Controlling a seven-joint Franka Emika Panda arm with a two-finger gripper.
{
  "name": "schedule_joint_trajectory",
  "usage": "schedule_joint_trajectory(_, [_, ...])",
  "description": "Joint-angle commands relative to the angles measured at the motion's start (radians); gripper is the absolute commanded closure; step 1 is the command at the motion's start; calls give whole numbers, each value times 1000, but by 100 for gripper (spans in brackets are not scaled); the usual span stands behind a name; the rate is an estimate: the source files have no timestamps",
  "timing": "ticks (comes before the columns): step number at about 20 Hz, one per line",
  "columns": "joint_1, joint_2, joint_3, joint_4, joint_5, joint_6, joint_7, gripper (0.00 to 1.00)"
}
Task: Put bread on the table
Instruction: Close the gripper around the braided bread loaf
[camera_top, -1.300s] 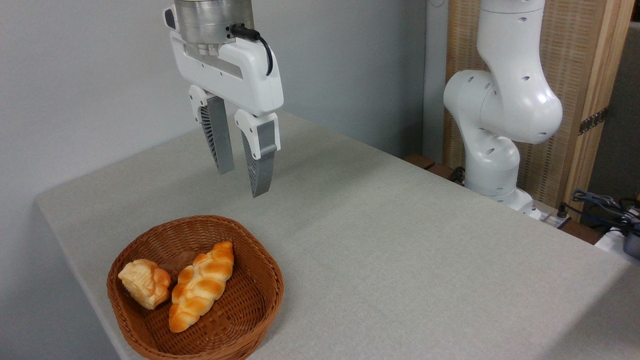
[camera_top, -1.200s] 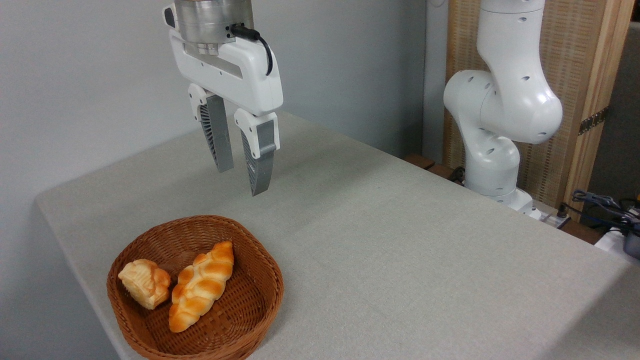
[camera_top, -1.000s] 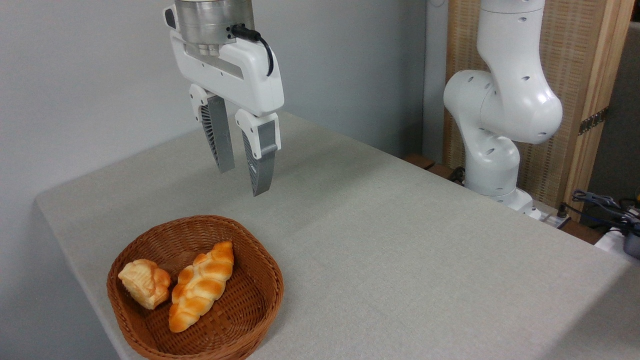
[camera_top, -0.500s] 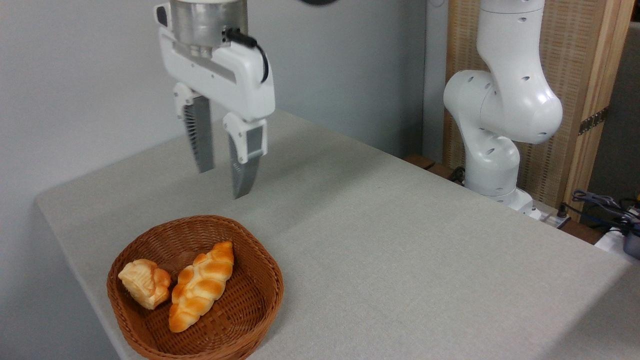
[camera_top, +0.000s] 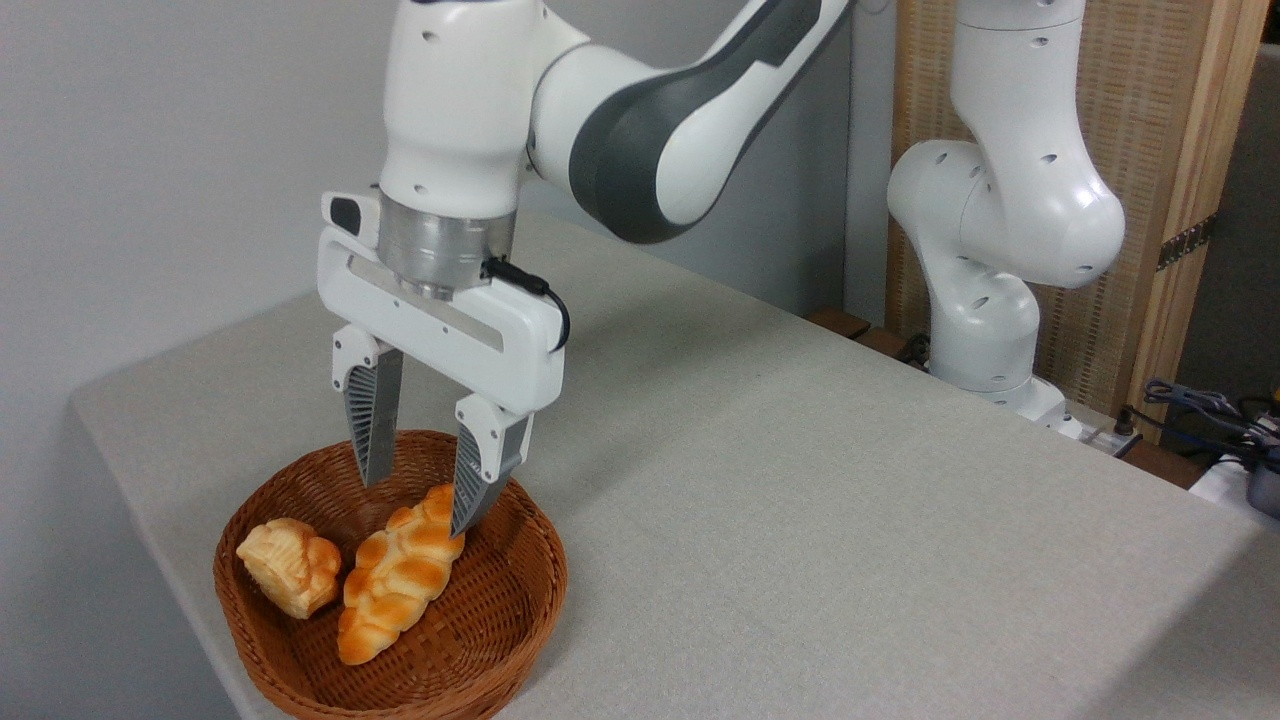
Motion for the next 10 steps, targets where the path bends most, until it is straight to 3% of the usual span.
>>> schedule_joint_trajectory(1, [-9,6,-5,-34,-90,95,-26,0])
schedule_joint_trajectory(6, [-10,64,-34,-37,-94,143,-15,0])
schedule_joint_trajectory(10, [-10,84,-45,-37,-36,152,-12,0])
